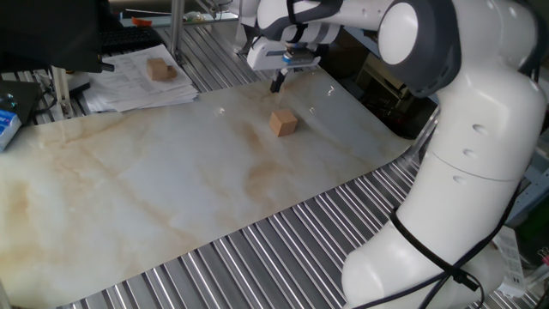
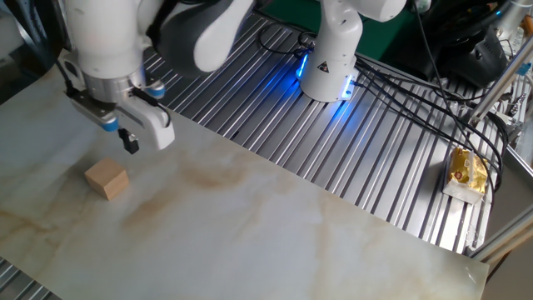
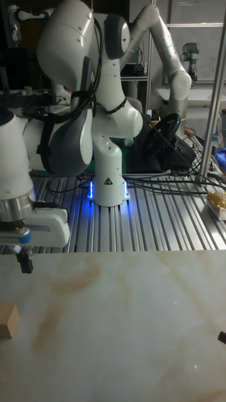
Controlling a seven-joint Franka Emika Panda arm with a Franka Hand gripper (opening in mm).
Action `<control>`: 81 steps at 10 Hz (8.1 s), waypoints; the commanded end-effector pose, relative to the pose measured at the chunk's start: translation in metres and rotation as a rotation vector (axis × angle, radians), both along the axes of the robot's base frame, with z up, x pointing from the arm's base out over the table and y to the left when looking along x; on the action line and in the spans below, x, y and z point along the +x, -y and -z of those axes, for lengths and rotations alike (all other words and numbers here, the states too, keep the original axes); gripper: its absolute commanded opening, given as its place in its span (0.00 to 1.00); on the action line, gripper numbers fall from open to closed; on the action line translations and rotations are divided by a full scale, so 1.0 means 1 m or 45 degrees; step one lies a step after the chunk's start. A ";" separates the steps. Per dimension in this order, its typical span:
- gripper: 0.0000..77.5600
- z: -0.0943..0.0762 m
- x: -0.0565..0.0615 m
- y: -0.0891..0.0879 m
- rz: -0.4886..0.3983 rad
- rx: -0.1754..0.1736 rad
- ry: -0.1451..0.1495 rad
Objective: Pick up the small block on the left and move it to the right
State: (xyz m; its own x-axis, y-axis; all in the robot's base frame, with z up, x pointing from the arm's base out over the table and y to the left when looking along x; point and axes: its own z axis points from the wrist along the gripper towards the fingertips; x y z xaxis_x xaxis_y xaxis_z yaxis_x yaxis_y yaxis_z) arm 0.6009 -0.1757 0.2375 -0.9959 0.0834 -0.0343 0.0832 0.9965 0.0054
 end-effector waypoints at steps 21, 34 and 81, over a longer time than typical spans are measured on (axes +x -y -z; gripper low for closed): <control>0.00 0.023 0.012 0.064 -0.010 -0.024 0.015; 0.00 0.037 0.016 0.076 0.018 0.000 0.011; 0.00 0.098 0.030 0.092 -0.064 -0.028 -0.012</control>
